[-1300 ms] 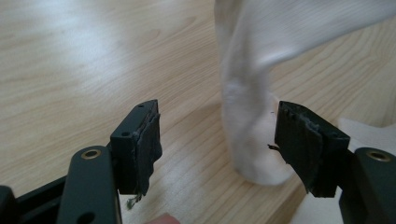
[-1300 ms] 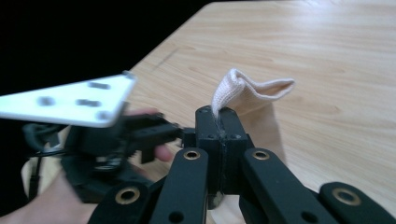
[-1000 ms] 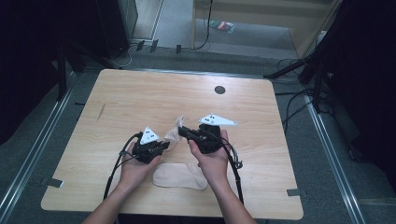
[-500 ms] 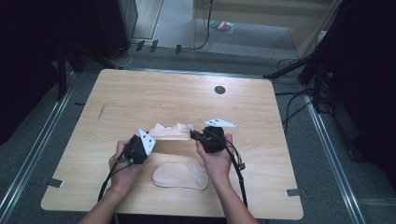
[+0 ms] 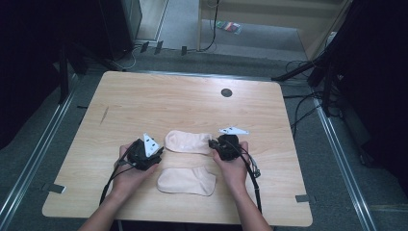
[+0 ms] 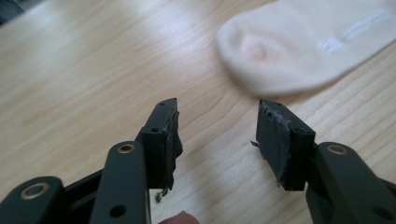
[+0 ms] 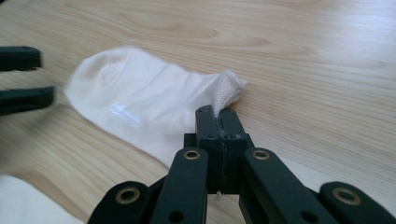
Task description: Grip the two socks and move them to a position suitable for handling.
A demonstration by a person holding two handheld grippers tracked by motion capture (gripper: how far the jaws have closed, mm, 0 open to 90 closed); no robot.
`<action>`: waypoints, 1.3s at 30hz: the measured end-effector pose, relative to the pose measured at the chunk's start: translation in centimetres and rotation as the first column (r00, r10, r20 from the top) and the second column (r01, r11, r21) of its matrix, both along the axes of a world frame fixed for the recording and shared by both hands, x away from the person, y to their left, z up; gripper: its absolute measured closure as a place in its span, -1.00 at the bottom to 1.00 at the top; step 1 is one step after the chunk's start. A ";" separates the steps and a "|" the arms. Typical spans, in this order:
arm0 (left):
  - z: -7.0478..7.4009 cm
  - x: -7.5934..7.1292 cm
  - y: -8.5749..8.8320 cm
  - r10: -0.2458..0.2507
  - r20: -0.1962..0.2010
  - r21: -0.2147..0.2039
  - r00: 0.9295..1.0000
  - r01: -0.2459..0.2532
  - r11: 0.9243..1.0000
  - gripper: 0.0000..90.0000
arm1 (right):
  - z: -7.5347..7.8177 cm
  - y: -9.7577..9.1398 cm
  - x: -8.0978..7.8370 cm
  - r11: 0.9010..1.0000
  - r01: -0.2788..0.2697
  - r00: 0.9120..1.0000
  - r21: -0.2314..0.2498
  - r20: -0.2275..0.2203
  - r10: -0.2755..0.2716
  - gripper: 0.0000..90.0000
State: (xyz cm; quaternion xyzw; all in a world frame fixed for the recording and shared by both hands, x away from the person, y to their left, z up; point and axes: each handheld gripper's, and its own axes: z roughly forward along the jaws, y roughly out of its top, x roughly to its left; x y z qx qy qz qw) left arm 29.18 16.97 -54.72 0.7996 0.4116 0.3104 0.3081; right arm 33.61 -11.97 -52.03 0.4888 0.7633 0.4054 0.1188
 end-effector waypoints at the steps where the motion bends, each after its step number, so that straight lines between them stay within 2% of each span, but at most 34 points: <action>1: 0.0 0.0 0.0 0.000 0.000 0.000 1.000 0.000 1.000 0.08 | 0.0 0.0 0.0 1.000 0.000 1.000 0.000 0.000 0.000 1.00; 2: -0.1 0.1 0.4 0.003 -0.018 -0.027 1.000 -0.003 1.000 0.08 | -0.2 -0.3 0.0 1.000 0.003 1.000 -0.002 -0.009 -0.003 0.93; 3: 0.0 0.1 0.7 -0.001 -0.027 -0.037 1.000 0.000 0.999 0.07 | -0.3 -0.7 0.2 1.000 0.005 1.000 -0.013 -0.015 -0.005 0.62; 4: 0.0 0.2 1.0 -0.004 -0.035 -0.067 0.999 0.001 0.998 0.08 | -0.6 -1.2 0.4 0.999 0.029 0.999 -0.029 -0.025 -0.029 0.20; 5: 0.0 0.3 1.0 -0.001 -0.035 -0.093 0.999 -0.002 0.996 0.08 | -0.7 -1.5 0.4 0.999 0.039 0.999 -0.030 -0.019 -0.040 0.12; 8: 0.4 0.9 1.2 0.003 -0.052 -0.177 0.999 -0.012 0.984 0.17 | -0.4 -2.6 0.4 0.996 0.087 0.996 0.013 0.016 -0.088 0.10; 9: 0.4 0.9 1.2 0.003 -0.052 -0.177 0.999 -0.012 0.984 0.20 | -0.3 -2.9 0.4 0.994 0.107 0.994 0.028 0.028 -0.108 0.14; 10: 0.6 1.3 1.1 0.006 -0.054 -0.228 0.999 -0.018 0.973 0.23 | -0.1 -3.2 0.4 0.992 0.119 0.992 0.036 0.044 -0.120 0.18; 12: 0.8 2.0 1.0 0.002 -0.058 -0.272 0.998 -0.017 0.962 0.26 | 0.0 -3.3 0.5 0.991 0.122 0.991 0.056 0.052 -0.125 0.22; 13: 0.8 2.0 1.0 0.002 -0.058 -0.272 0.998 -0.017 0.962 0.27 | 0.0 -3.3 0.5 0.991 0.122 0.991 0.056 0.052 -0.125 0.22; 15: 1.0 3.1 0.6 0.004 -0.082 -0.330 0.997 -0.031 0.943 0.27 | 0.0 -2.9 0.8 0.992 0.116 0.991 0.057 0.058 -0.119 0.19; 16: 1.0 3.1 0.6 0.004 -0.082 -0.330 0.997 -0.031 0.943 0.26 | 0.0 -2.9 0.8 0.992 0.116 0.991 0.057 0.058 -0.119 0.19; 17: 1.0 3.8 0.2 0.027 -0.074 -0.334 0.997 -0.050 0.941 0.22 | 0.0 -2.6 0.9 0.991 0.120 0.989 0.066 0.078 -0.125 0.19; 18: 1.0 4.2 0.1 0.038 -0.078 -0.343 0.996 -0.063 0.937 0.19 | 0.0 -2.4 0.9 0.990 0.123 0.989 0.067 0.079 -0.129 0.19; 19: 1.0 4.6 0.0 0.042 -0.085 -0.361 0.995 -0.070 0.930 0.18 | 0.0 -2.3 0.9 0.990 0.126 0.988 0.071 0.086 -0.132 0.19; 20: 1.0 4.6 0.0 0.042 -0.085 -0.361 0.995 -0.070 0.930 0.18 | 0.0 -2.3 0.9 0.990 0.126 0.988 0.071 0.086 -0.132 0.19; 21: 0.9 5.1 -0.2 0.035 -0.099 -0.387 0.995 -0.071 0.920 0.18 | 0.0 -2.1 1.0 0.989 0.128 0.987 0.075 0.086 -0.134 0.19; 23: 0.8 5.7 -0.5 0.039 -0.117 -0.384 0.992 -0.082 0.920 0.18 | -0.3 -1.7 1.3 0.989 0.127 0.988 0.072 0.079 -0.132 0.21; 26: 0.6 6.2 -1.2 0.027 -0.137 -0.371 0.990 -0.077 0.926 0.25 | -0.8 -1.0 1.6 0.992 0.110 0.993 0.058 0.033 -0.112 0.19; 29: 0.4 6.5 -1.6 0.026 -0.149 -0.360 0.989 -0.078 0.930 0.31 | -1.3 -0.8 1.8 0.994 0.100 0.995 0.036 0.016 -0.100 0.22; 31: 0.2 6.5 -1.9 0.029 -0.147 -0.343 0.989 -0.078 0.936 0.40 | -1.4 -0.9 1.9 0.994 0.105 0.994 0.028 0.009 -0.105 0.38; 32: 0.0 6.6 -2.0 0.024 -0.155 -0.341 0.988 -0.076 0.937 0.44 | -1.4 -0.9 1.8 0.994 0.106 0.994 0.027 0.010 -0.106 0.50; 33: 0.0 6.6 -2.0 0.024 -0.155 -0.341 0.988 -0.076 0.937 0.48 | -1.4 -0.9 1.8 0.994 0.106 0.994 0.027 0.010 -0.106 0.50; 34: -0.2 6.7 -2.1 0.022 -0.168 -0.326 0.985 -0.077 0.942 0.57 | -1.3 -1.1 1.8 0.994 0.102 0.995 0.032 0.013 -0.103 0.75; 35: -0.2 6.7 -2.1 0.022 -0.168 -0.326 0.985 -0.077 0.942 0.65 | -1.3 -1.1 1.8 0.994 0.102 0.995 0.032 0.013 -0.103 0.75; 36: -0.2 6.6 -2.3 0.019 -0.171 -0.316 0.985 -0.073 0.946 0.77 | -1.0 -1.1 1.7 0.995 0.096 0.995 0.024 0.026 -0.097 0.89; 38: -0.1 6.5 -2.4 0.011 -0.163 -0.300 0.987 -0.061 0.952 0.95 | -0.9 -1.1 1.6 0.996 0.090 0.995 0.022 0.031 -0.091 0.93; 39: -0.1 6.5 -2.4 0.011 -0.163 -0.300 0.987 -0.061 0.952 0.97 | -0.9 -1.1 1.6 0.996 0.090 0.995 0.022 0.031 -0.091 0.93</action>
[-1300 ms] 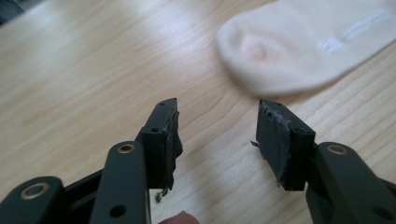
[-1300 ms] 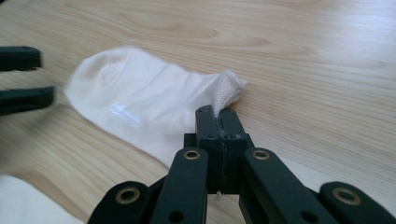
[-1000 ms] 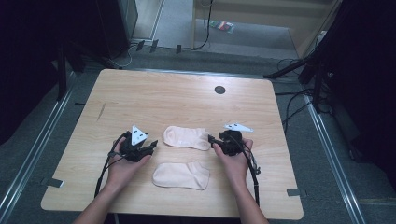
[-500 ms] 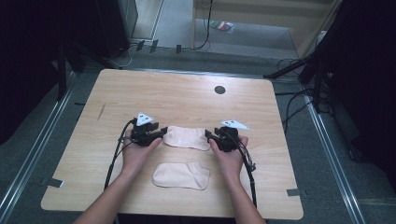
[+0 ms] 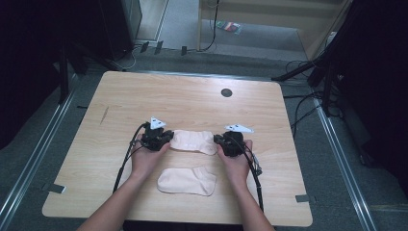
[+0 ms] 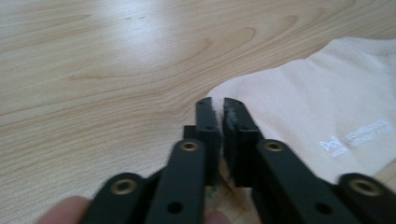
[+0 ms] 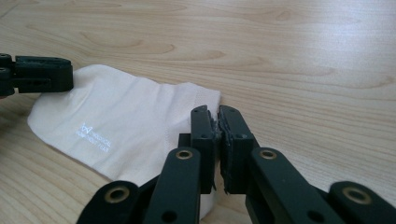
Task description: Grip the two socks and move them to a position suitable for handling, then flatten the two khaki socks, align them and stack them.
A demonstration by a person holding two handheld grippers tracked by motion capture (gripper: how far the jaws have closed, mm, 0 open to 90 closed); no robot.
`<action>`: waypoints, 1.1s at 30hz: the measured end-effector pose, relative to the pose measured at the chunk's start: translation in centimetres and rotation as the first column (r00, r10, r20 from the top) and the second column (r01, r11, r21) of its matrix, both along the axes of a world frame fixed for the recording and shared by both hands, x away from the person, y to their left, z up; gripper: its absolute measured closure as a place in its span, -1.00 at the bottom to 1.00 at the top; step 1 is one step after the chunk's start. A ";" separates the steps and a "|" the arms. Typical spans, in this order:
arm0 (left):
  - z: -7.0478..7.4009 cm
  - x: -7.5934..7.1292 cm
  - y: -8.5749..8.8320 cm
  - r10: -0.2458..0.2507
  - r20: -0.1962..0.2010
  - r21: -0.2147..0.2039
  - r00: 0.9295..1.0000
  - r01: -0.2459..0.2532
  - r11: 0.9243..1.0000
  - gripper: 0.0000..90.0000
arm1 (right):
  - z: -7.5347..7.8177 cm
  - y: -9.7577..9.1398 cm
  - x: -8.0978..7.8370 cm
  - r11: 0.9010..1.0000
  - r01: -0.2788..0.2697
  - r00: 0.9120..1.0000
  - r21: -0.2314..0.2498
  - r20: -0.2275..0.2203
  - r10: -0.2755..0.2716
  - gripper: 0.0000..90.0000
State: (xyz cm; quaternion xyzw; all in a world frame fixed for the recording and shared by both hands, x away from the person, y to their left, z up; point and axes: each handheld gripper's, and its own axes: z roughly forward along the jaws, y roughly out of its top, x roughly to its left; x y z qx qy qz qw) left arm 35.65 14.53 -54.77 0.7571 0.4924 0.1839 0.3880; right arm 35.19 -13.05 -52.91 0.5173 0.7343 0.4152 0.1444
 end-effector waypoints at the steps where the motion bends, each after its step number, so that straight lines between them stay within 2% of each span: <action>1: 0.1 0.0 0.0 -0.016 -0.007 -0.011 1.000 0.016 1.000 0.99 | 0.0 0.0 -0.1 1.000 -0.010 1.000 -0.018 0.009 0.010 0.94; 6: 0.4 -0.4 0.0 -0.043 0.006 0.006 0.999 0.043 0.999 1.00 | -0.1 0.1 -0.2 0.999 -0.018 1.000 -0.041 0.015 0.019 0.95; 10: 0.9 -0.7 0.2 -0.047 0.019 -0.010 0.999 0.047 0.999 1.00 | 0.2 0.0 -0.3 1.000 -0.014 1.000 -0.026 0.020 0.014 0.95; 13: 1.7 -1.1 0.5 -0.043 0.046 -0.022 0.998 0.044 0.999 1.00 | 0.5 0.1 -0.5 1.000 -0.017 0.999 -0.025 0.035 0.018 0.95; 21: 2.5 -1.7 0.9 -0.049 0.068 -0.031 0.996 0.051 0.998 1.00 | 0.8 0.3 -0.7 1.000 -0.017 0.999 -0.020 0.044 0.018 0.95; 30: 3.7 -3.0 1.3 -0.055 0.101 -0.042 0.993 0.059 0.997 1.00 | 2.2 0.1 -1.4 0.999 -0.031 0.997 -0.008 0.070 0.032 0.96; 33: 4.0 -3.8 1.4 -0.064 0.105 -0.050 0.992 0.069 0.996 1.00 | 3.1 0.0 -2.2 0.999 -0.044 0.996 -0.006 0.084 0.044 0.96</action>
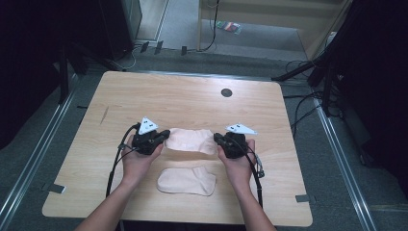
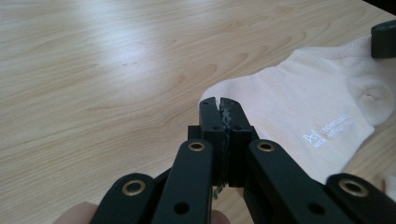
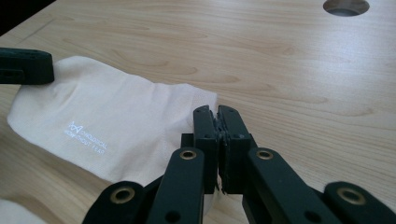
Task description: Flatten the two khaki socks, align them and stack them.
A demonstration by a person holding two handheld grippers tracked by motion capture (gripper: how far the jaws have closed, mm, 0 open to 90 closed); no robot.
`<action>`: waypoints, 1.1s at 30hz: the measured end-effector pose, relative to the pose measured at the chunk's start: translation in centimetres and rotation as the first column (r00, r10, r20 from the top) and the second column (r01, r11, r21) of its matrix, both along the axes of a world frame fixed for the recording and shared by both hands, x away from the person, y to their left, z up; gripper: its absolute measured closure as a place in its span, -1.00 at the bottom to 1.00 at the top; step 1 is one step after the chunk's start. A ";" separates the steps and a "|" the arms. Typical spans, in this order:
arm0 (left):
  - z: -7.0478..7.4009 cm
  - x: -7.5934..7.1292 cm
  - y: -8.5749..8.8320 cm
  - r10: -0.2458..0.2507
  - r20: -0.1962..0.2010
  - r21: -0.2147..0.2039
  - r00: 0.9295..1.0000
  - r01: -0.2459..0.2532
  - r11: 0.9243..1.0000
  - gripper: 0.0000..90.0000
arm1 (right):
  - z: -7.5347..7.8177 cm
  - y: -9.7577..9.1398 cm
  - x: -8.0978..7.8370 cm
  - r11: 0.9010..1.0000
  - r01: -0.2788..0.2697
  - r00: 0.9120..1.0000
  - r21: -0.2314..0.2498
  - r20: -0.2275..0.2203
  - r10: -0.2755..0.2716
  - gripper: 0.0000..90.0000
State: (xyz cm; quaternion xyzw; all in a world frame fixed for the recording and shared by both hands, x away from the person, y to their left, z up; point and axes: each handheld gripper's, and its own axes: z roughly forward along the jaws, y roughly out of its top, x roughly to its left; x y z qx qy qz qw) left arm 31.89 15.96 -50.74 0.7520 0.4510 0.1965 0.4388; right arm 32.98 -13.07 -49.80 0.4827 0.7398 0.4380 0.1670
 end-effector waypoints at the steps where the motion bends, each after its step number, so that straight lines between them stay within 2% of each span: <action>1: 0.1 -0.2 0.0 -0.003 0.002 0.001 1.000 0.003 1.000 1.00 | 0.2 0.0 -0.1 1.000 -0.002 1.000 0.000 0.001 0.002 0.96; 5: 0.4 -1.0 0.1 -0.003 0.007 -0.009 1.000 0.003 1.000 1.00 | 0.8 -0.2 -0.7 1.000 -0.010 1.000 0.002 0.010 0.010 0.96; 8: 0.7 -1.9 0.6 0.006 0.002 -0.034 1.000 -0.006 0.999 1.00 | 1.3 -0.2 -1.5 1.000 -0.021 1.000 0.008 0.014 0.021 0.96; 14: 0.9 -3.0 0.9 0.005 0.005 -0.037 1.000 -0.005 0.999 1.00 | 1.9 0.1 -2.7 0.999 -0.044 0.999 0.009 0.025 0.043 0.96; 17: 1.1 -3.9 1.0 0.002 0.013 -0.037 1.000 -0.001 0.999 1.00 | 2.0 0.2 -3.3 0.999 -0.054 0.998 0.005 0.021 0.054 0.96; 33: 0.9 -6.6 1.7 -0.005 0.016 -0.056 1.000 0.006 0.998 1.00 | 1.9 0.3 -5.5 0.996 -0.094 0.995 0.004 0.017 0.094 0.96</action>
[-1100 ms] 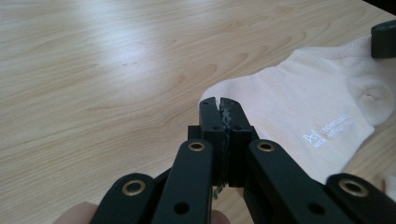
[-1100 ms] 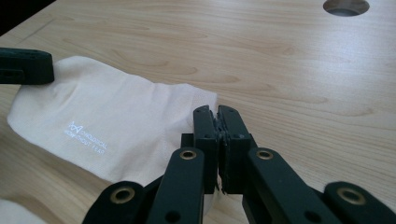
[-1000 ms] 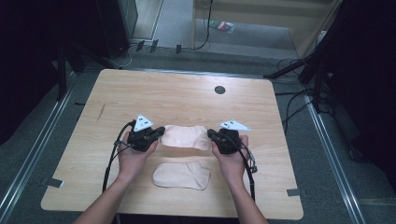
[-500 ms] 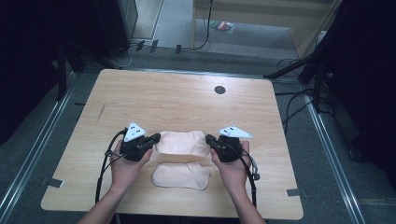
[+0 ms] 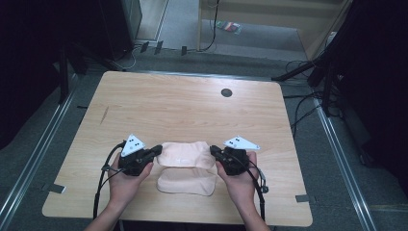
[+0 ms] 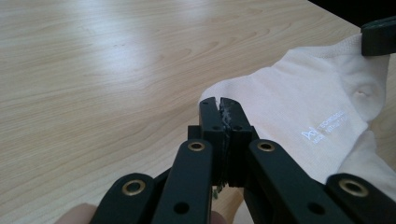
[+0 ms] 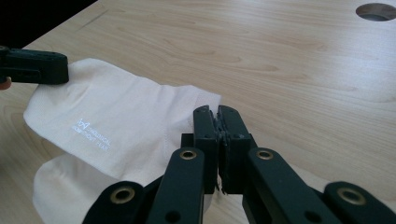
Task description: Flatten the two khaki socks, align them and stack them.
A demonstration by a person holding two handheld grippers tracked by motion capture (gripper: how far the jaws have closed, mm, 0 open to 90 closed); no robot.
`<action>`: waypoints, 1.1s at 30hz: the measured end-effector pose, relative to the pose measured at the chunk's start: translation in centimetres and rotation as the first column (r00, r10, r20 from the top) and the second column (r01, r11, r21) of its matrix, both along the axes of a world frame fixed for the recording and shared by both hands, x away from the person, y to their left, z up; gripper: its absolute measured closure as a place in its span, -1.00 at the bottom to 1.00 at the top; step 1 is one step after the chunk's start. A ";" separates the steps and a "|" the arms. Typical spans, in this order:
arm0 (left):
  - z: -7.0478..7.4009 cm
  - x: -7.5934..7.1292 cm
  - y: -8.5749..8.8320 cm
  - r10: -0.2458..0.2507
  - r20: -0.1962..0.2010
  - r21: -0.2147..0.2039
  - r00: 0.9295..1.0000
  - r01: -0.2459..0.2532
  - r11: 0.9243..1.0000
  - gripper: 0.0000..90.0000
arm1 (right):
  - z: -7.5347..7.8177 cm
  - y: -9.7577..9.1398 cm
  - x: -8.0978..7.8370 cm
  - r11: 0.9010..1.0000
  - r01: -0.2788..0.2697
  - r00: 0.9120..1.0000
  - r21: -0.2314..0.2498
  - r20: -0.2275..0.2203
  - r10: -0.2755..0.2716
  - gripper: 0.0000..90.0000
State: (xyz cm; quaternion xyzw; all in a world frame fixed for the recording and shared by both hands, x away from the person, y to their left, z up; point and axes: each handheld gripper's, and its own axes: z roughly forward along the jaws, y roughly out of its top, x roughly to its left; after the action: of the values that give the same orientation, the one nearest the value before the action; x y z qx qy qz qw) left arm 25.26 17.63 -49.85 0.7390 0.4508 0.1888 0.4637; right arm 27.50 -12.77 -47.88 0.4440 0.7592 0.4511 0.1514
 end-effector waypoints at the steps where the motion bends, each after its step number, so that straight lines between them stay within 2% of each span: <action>1: 0.0 -0.2 0.0 -0.003 0.000 -0.003 1.000 0.003 1.000 1.00 | 0.0 0.0 -0.2 1.000 0.001 1.000 0.001 -0.003 -0.001 0.96; 10: -0.2 -1.9 -0.5 -0.032 -0.003 -0.002 0.999 0.032 0.999 1.00 | -0.3 -0.2 -1.7 1.000 -0.018 1.000 -0.006 -0.006 0.018 0.96; 23: -1.5 -4.0 -0.8 -0.057 -0.042 0.009 0.997 0.058 0.998 1.00 | -1.3 -0.8 -3.9 1.000 -0.030 0.999 0.000 -0.029 0.030 0.96; 25: -1.8 -4.5 -0.9 -0.064 -0.049 0.000 0.997 0.064 0.998 1.00 | -1.4 -0.9 -4.2 1.000 -0.031 0.999 0.000 -0.036 0.031 0.96; 30: -2.1 -5.1 -1.1 -0.067 -0.048 0.025 0.997 0.068 0.997 1.00 | -2.0 -0.8 -4.9 0.999 -0.037 0.998 -0.002 -0.046 0.037 0.96; 33: -2.2 -5.1 -0.8 -0.062 -0.047 0.026 0.997 0.063 0.998 1.00 | -2.3 -0.9 -5.3 0.999 -0.041 0.998 -0.004 -0.051 0.041 0.96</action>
State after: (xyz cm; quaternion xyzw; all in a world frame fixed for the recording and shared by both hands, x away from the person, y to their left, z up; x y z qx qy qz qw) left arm 20.12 16.81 -52.08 0.7633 0.4355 0.1633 0.4484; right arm 22.15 -13.70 -50.20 0.4393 0.7728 0.4410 0.1238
